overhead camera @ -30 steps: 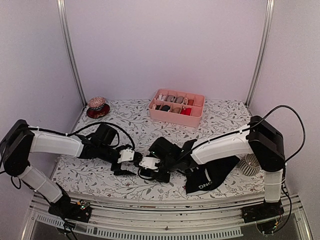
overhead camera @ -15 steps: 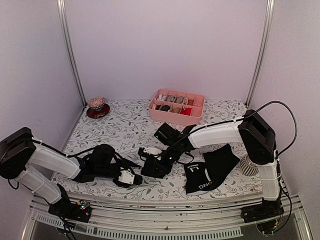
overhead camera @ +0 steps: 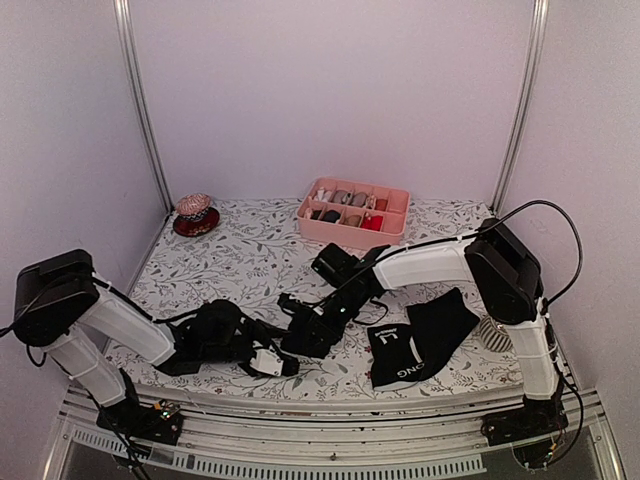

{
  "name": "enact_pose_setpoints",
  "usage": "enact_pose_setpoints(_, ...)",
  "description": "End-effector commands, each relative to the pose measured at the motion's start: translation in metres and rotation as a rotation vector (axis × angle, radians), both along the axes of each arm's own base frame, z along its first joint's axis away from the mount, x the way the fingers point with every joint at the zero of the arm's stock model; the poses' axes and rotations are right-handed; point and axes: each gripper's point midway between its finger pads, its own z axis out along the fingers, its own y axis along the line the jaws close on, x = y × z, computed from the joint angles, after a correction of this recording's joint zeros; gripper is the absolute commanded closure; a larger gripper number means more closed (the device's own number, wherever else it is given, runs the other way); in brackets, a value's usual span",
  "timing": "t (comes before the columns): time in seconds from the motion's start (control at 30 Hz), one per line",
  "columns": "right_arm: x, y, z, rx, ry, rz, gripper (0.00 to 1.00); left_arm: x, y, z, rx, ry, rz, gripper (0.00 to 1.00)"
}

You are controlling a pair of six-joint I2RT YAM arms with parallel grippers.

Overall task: Roll the underwear
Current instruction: Roll the underwear at the center of the board.

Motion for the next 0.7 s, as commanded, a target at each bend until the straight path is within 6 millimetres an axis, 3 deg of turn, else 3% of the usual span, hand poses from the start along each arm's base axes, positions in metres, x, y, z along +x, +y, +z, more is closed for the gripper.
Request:
enact_pose_setpoints(0.0,-0.013,-0.012,-0.026,-0.077,0.053,0.032,0.87,0.000,-0.005,-0.007,0.033,-0.017,-0.001,0.39)
enact_pose_setpoints(0.13,-0.013,-0.013,-0.027,-0.076,0.048,0.044,0.87,0.003,-0.005,-0.014,0.060,-0.008,0.009,0.43)
enact_pose_setpoints(0.4,-0.011,-0.013,-0.027,-0.080,0.029,0.054,0.86,-0.003,-0.001,-0.026,0.112,0.018,-0.015,0.63)
enact_pose_setpoints(0.53,-0.008,-0.013,-0.028,-0.080,0.024,0.060,0.86,-0.005,-0.001,-0.031,0.137,0.046,-0.022,0.66)
enact_pose_setpoints(0.67,-0.004,-0.014,-0.028,-0.076,0.015,0.068,0.84,-0.006,0.000,-0.034,0.155,0.062,-0.022,0.78)
